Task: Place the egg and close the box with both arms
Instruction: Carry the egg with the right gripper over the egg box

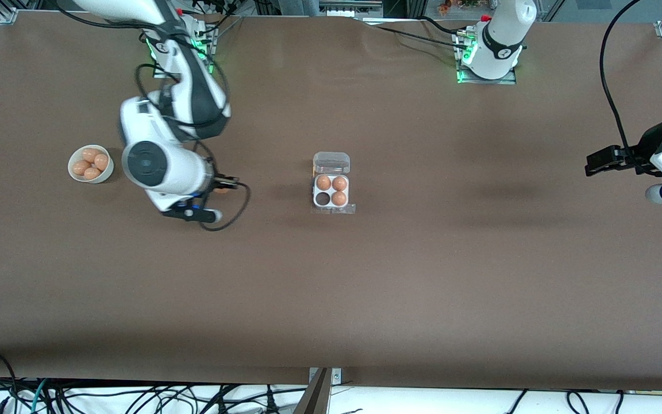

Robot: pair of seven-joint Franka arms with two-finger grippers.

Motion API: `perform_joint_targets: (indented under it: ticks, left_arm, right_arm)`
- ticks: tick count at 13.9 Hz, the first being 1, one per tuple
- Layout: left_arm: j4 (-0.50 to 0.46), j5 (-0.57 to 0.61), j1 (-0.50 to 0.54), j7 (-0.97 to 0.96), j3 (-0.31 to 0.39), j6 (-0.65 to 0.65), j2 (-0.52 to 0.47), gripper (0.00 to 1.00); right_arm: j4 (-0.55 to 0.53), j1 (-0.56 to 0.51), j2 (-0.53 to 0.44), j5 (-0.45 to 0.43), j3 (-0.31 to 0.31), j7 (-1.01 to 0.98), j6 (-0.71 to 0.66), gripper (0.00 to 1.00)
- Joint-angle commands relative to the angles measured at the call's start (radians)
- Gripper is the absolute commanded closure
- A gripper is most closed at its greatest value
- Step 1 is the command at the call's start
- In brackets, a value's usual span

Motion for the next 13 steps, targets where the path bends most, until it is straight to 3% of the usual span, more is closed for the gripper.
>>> perform_joint_targets:
  ticks: [1, 7, 13]
  left_arm:
    - [0.01, 0.009, 0.006, 0.02, -0.002, -0.008, 0.0, 0.0]
    - [0.012, 0.009, 0.006, 0.02, -0.002, -0.006, 0.0, 0.0]
    - [0.008, 0.009, 0.002, 0.019, -0.002, -0.008, 0.0, 0.0]
  right_arm:
    - [0.084, 0.087, 0.099, 0.034, -0.011, 0.074, 0.032, 0.6]
    - [0.293, 0.235, 0.283, 0.056, -0.009, 0.22, 0.075, 0.6]
    - [0.314, 0.258, 0.337, 0.106, 0.038, 0.251, 0.233, 0.6]
